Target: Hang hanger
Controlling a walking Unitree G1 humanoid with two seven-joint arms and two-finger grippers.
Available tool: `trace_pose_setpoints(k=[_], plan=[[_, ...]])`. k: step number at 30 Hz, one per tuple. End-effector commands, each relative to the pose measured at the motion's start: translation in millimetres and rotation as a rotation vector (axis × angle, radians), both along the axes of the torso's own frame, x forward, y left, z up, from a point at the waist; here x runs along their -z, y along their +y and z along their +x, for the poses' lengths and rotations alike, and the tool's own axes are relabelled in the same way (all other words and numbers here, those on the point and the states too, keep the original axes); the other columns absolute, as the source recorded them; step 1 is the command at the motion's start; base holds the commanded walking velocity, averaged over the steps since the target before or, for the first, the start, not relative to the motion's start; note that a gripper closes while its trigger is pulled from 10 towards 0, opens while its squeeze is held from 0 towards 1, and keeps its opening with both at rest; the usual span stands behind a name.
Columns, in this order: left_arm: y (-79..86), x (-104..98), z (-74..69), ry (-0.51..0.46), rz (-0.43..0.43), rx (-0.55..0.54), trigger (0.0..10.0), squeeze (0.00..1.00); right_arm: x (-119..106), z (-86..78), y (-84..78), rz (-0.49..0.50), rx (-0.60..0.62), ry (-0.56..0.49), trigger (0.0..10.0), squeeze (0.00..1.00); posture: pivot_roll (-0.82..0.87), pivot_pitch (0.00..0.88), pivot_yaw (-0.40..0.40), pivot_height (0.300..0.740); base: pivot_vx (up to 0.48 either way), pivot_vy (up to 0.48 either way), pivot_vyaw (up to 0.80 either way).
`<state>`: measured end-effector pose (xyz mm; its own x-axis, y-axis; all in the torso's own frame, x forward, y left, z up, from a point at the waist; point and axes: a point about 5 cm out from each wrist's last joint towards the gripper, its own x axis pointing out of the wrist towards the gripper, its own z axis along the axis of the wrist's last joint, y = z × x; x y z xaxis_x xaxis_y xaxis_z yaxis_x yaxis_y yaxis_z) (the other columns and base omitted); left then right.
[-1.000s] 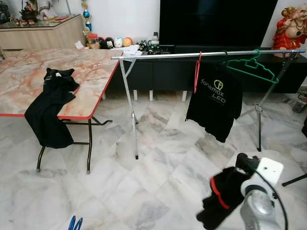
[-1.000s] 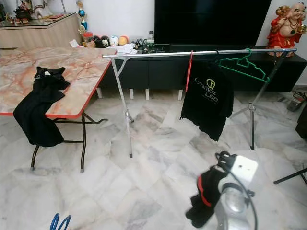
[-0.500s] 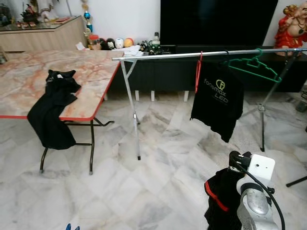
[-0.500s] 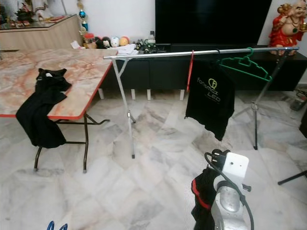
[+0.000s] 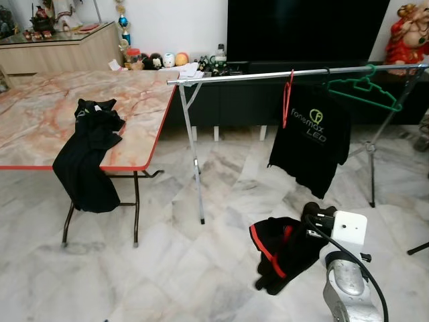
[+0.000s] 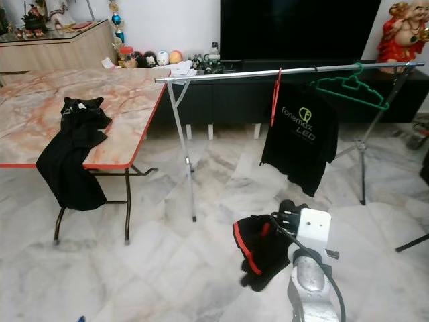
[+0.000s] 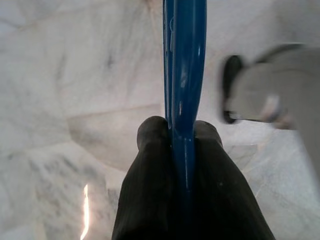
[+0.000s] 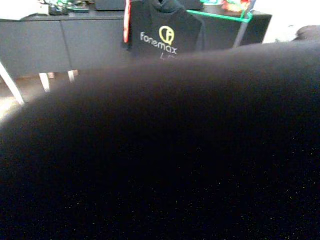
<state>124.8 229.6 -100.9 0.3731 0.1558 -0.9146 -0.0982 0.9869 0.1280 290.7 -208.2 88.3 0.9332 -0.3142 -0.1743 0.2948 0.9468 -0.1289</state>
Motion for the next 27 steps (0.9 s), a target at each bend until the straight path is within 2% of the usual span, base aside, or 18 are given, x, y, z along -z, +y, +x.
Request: trace_pose_setpoints(k=[1, 9, 18, 27], plan=[[10.9, -0.9, -5.3, 0.016, 0.027, -0.018, 10.0, 0.0, -4.8, 4.2, 8.5, 0.003, -0.026, -0.027, 10.0, 0.0, -0.01, 0.0, 0.033, 0.74, 0.0, 0.48, 0.0], [31.2, -3.9, -15.2, 0.024, 0.048, -0.059, 10.0, 0.0, -8.4, 11.7, 11.8, 0.013, -0.022, -0.039, 10.0, 0.0, 0.02, 0.0, 0.021, 0.74, 0.0, 0.48, 0.0], [29.0, -2.1, -19.6, 0.026, 0.042, -0.079, 10.0, 0.0, -9.0, 14.8, 19.1, 0.029, -0.03, -0.043, 10.0, 0.0, 0.02, 0.0, 0.025, 0.74, 0.0, 0.48, 0.0], [25.2, -1.9, -15.9, 0.015, 0.036, -0.09, 10.0, 0.0, -8.6, 15.9, 21.9, 0.045, -0.026, -0.046, 10.0, 0.0, 0.03, 0.0, 0.023, 0.74, 0.0, 0.48, 0.0]])
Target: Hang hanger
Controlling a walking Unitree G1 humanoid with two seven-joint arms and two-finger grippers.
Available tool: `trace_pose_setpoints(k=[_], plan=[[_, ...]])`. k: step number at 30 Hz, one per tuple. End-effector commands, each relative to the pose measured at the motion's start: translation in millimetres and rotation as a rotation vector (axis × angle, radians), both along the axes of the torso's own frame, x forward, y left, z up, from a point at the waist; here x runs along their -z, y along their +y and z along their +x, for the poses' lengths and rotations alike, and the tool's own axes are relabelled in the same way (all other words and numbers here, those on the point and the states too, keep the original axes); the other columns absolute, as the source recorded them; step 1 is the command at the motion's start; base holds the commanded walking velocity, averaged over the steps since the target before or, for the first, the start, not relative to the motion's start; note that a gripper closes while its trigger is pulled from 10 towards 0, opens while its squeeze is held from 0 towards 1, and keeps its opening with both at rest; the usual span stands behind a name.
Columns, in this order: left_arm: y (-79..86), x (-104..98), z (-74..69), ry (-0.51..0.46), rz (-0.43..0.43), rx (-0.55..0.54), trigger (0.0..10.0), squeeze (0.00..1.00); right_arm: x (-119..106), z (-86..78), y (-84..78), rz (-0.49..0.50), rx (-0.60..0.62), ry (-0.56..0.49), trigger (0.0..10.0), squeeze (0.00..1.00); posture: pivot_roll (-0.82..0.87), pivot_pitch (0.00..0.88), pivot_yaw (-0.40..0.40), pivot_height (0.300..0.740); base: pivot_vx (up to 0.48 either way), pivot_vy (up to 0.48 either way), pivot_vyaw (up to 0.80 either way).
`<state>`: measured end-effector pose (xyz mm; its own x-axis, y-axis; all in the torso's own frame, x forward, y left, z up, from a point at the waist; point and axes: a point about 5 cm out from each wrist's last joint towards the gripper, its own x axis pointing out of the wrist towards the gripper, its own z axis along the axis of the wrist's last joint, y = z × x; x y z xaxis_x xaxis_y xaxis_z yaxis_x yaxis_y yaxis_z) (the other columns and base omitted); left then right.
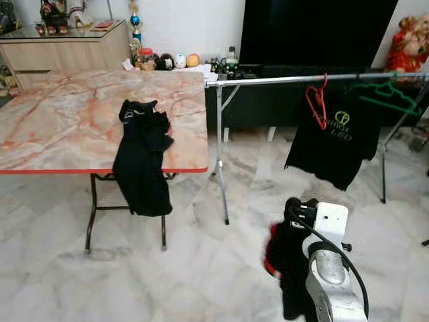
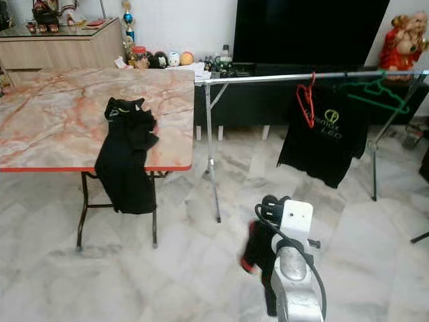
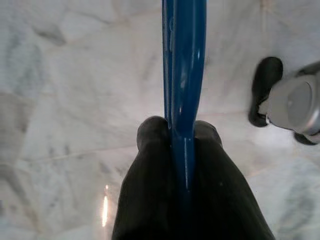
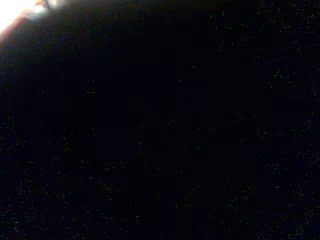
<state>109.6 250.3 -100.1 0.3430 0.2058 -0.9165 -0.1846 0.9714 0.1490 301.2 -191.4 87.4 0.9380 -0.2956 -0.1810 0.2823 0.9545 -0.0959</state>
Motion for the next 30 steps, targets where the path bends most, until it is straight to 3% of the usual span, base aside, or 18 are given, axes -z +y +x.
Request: trace_pose_setpoints(k=[1, 14, 25, 30], plan=[[3.7, -0.9, -0.4, 0.0, 0.015, 0.001, 10.0, 0.0, -9.5, 5.6, 5.2, 0.012, -0.012, -0.043, 10.0, 0.0, 0.03, 0.0, 0.022, 0.74, 0.0, 0.48, 0.0], [-3.1, -1.3, 7.7, -0.028, 0.008, -0.018, 10.0, 0.0, -11.0, 9.1, 7.5, 0.018, -0.02, -0.047, 10.0, 0.0, 0.03, 0.0, 0.008, 0.74, 0.0, 0.469, 0.0], [-3.8, -2.2, 11.5, -0.035, 0.008, -0.033, 10.0, 0.0, -14.7, 11.8, 9.3, 0.015, -0.032, -0.064, 10.0, 0.0, 0.03, 0.0, 0.008, 0.74, 0.0, 0.0, 0.0], [-3.0, -2.2, 10.6, -0.038, -0.003, -0.04, 10.0, 0.0, -18.9, 12.3, 13.9, -0.023, -0.092, -0.09, 10.0, 0.0, 0.04, 0.0, 0.006, 0.74, 0.0, 0.0, 0.3]])
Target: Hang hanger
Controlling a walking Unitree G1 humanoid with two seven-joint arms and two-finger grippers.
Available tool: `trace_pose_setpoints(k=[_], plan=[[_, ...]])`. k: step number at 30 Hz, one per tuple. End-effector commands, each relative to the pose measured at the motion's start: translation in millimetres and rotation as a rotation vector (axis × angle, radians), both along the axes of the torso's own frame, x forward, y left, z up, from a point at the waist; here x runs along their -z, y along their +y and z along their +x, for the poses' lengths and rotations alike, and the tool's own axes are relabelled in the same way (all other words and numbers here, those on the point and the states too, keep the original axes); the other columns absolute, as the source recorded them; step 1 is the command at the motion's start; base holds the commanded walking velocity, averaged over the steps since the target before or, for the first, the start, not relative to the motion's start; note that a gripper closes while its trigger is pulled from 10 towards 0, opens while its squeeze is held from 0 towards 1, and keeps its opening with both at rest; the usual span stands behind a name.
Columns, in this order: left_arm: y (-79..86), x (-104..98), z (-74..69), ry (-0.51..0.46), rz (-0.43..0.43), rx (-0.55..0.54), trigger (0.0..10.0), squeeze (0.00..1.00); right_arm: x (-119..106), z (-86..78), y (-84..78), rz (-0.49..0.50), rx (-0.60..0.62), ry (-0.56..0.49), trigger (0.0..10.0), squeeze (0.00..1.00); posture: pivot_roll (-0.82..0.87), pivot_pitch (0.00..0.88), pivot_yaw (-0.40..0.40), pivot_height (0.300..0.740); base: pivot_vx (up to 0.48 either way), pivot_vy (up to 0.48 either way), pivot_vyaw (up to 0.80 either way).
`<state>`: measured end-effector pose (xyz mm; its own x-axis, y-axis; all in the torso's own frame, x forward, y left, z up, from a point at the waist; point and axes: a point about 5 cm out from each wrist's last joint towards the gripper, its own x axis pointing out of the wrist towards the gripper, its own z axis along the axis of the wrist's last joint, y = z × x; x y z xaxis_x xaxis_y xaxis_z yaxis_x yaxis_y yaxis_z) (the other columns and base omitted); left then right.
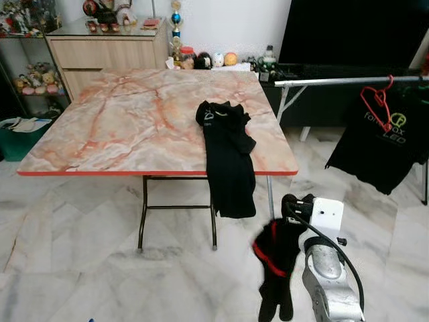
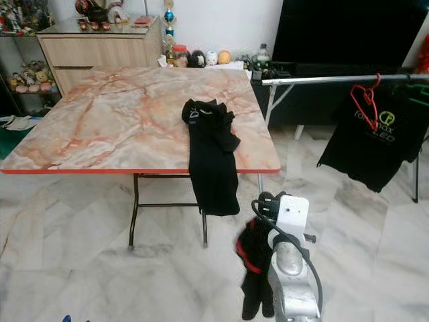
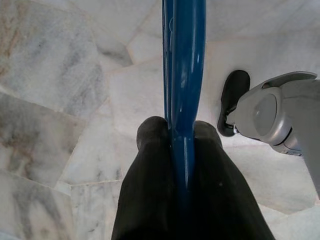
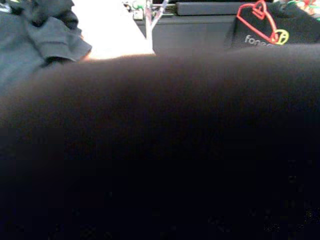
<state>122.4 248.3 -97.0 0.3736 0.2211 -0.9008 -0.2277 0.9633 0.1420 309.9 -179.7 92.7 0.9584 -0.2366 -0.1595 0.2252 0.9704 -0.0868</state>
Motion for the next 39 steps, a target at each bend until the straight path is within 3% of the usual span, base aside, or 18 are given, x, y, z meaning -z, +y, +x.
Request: trace_pose_setpoints(k=[1, 7, 15, 25, 36, 39], plan=[[-0.9, 1.0, -2.4, 0.005, -0.005, -0.003, 10.0, 0.0, -14.3, 3.7, 3.5, -0.032, -0.04, -0.07, 10.0, 0.0, 0.04, 0.0, 0.006, 0.74, 0.0, 0.0, 0.8], [-1.2, 1.6, -4.1, 0.01, -0.009, -0.006, 10.0, 0.0, -20.2, 4.6, 9.4, -0.07, -0.085, -0.11, 10.0, 0.0, 0.04, 0.0, 0.006, 0.74, 0.0, 0.0, 0.8], [-2.7, 2.3, -4.9, 0.017, -0.014, 0.006, 10.0, 0.0, -28.4, 6.2, -3.2, -0.115, -0.072, -0.143, 10.0, 0.0, 0.03, 0.0, 0.004, 0.74, 0.0, 0.0, 0.8], [-3.5, 2.1, -4.0, 0.009, -0.023, 0.009, 10.0, 0.0, -26.4, 8.1, 0.9, -0.075, -0.083, -0.134, 10.0, 0.0, 0.02, 0.0, 0.005, 0.74, 0.058, 0.0, 0.0], [-3.5, 1.9, -3.4, 0.011, -0.027, 0.023, 10.0, 0.0, -39.5, 12.8, 7.8, -0.127, -0.121, -0.203, 10.0, 0.0, 0.03, 0.0, 0.005, 0.74, 0.236, 0.0, 0.18], [-3.6, 1.9, -3.3, 0.012, -0.028, 0.025, 10.0, 0.0, -43.7, 14.3, 9.7, -0.082, -0.122, -0.229, 10.0, 0.0, 0.02, 0.0, 0.007, 0.74, 0.254, 0.0, 0.25]])
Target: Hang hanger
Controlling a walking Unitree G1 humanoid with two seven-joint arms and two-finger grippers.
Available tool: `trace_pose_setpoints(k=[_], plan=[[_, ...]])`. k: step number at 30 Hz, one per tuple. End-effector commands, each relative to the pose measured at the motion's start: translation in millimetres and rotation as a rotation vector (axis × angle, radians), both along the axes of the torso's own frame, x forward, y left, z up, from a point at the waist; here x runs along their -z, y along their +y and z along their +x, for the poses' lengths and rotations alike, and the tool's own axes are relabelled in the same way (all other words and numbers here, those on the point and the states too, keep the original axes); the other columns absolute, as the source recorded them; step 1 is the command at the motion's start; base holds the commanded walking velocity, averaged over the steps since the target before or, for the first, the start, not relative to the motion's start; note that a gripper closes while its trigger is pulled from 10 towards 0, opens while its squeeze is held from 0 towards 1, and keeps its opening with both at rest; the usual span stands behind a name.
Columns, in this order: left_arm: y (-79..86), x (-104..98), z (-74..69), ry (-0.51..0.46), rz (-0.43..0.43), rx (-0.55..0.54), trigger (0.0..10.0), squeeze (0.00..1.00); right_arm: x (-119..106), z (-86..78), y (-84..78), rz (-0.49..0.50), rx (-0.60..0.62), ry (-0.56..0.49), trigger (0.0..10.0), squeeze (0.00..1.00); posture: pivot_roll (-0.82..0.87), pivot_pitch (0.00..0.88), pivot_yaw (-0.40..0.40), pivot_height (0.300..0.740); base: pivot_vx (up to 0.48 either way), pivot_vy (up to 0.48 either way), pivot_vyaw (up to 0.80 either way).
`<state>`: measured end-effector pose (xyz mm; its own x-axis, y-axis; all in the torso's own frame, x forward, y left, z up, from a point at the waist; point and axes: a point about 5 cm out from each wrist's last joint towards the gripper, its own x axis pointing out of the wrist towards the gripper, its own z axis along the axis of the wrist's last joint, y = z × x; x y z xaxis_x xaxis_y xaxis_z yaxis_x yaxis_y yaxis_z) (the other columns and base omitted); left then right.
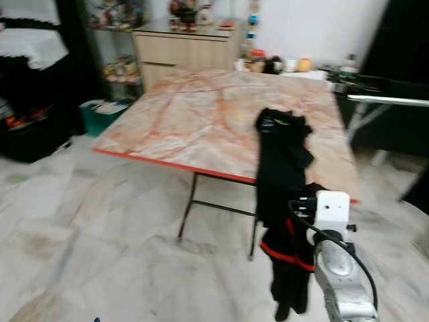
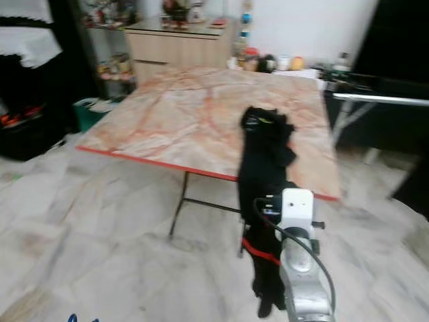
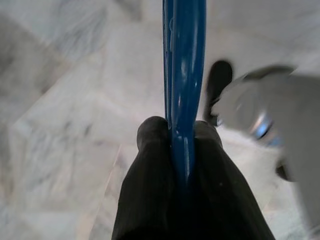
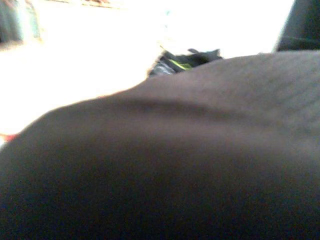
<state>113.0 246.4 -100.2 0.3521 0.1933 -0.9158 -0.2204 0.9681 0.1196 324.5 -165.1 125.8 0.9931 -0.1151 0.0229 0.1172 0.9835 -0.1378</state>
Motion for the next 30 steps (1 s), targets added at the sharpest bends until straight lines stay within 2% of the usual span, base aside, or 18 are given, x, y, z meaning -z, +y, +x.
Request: trace_pose_setpoints(k=[1, 6, 9, 11, 12, 14, 15, 18, 21, 24, 29, 30], plan=[[-1.6, -1.4, 6.1, -0.013, 0.001, 0.021, 10.0, 0.0, -12.0, 0.2, -4.1, 0.009, 0.004, -0.062, 10.0, 0.0, 0.02, 0.0, 0.008, 0.74, 0.251, 0.0, 0.0], [-1.3, -1.5, 6.2, -0.013, 0.002, 0.022, 10.0, 0.0, -20.5, 2.9, 1.0, 0.011, -0.02, -0.096, 10.0, 0.0, 0.03, 0.0, 0.012, 0.74, 0.253, 0.0, 0.0], [-1.2, -1.6, 6.6, -0.012, 0.004, 0.026, 10.0, 0.0, -33.1, 6.9, 2.6, 0.05, -0.019, -0.147, 10.0, 0.0, 0.02, 0.0, 0.018, 0.74, 0.25, 0.0, 0.0], [-1.0, -1.9, 7.3, -0.013, 0.005, 0.031, 10.0, 0.0, -52.6, 12.5, 5.6, 0.063, -0.029, -0.217, 10.0, 0.0, 0.02, 0.0, 0.022, 0.74, 0.251, 0.0, 0.0], [-1.0, -1.9, 7.3, -0.013, 0.005, 0.031, 10.0, 0.0, -52.6, 12.5, 5.6, 0.063, -0.029, -0.217, 10.0, 0.0, 0.02, 0.0, 0.022, 0.74, 0.251, 0.0, 0.0], [-0.7, -2.3, 8.2, -0.015, 0.007, 0.035, 10.0, 0.0, -76.8, 20.7, 10.4, 0.062, -0.055, -0.296, 10.0, 0.0, 0.02, 0.0, 0.026, 0.74, 0.251, 0.0, 0.0], [-0.7, -2.3, 8.2, -0.015, 0.007, 0.035, 10.0, 0.0, -76.8, 20.7, 10.4, 0.062, -0.055, -0.296, 10.0, 0.0, 0.02, 0.0, 0.026, 0.74, 0.251, 0.0, 0.0], [-0.7, -2.6, 9.2, -0.018, 0.007, 0.036, 10.0, 0.0, -98.8, 30.7, 15.4, 0.052, -0.088, -0.363, 10.0, 0.0, 0.02, 0.0, 0.027, 0.74, 0.251, 0.0, 0.0], [-1.2, -2.6, 9.7, -0.019, 0.005, 0.037, 10.0, 0.0, -118.5, 44.5, 12.6, 0.027, -0.083, -0.405, 10.0, 0.0, 0.03, 0.0, 0.032, 0.74, 0.287, 0.0, 0.0], [-1.2, -2.6, 9.7, -0.018, 0.005, 0.039, 10.0, 0.0, -126.3, 49.3, 9.9, 0.03, -0.075, -0.42, 10.0, 0.0, 0.03, 0.0, 0.034, 0.74, 0.252, 0.0, 0.0], [-1.4, -2.9, 10.9, -0.019, 0.006, 0.043, 10.0, 0.0, -156.9, 61.7, 1.6, -0.011, -0.061, -0.477, 10.0, 0.0, 0.03, 0.0, 0.038, 0.74, 0.254, 0.0, 0.0], [-1.4, -2.9, 10.9, -0.019, 0.006, 0.043, 10.0, 0.0, -156.9, 61.7, 1.6, -0.011, -0.061, -0.477, 10.0, 0.0, 0.03, 0.0, 0.038, 0.74, 0.251, 0.0, 0.0]])
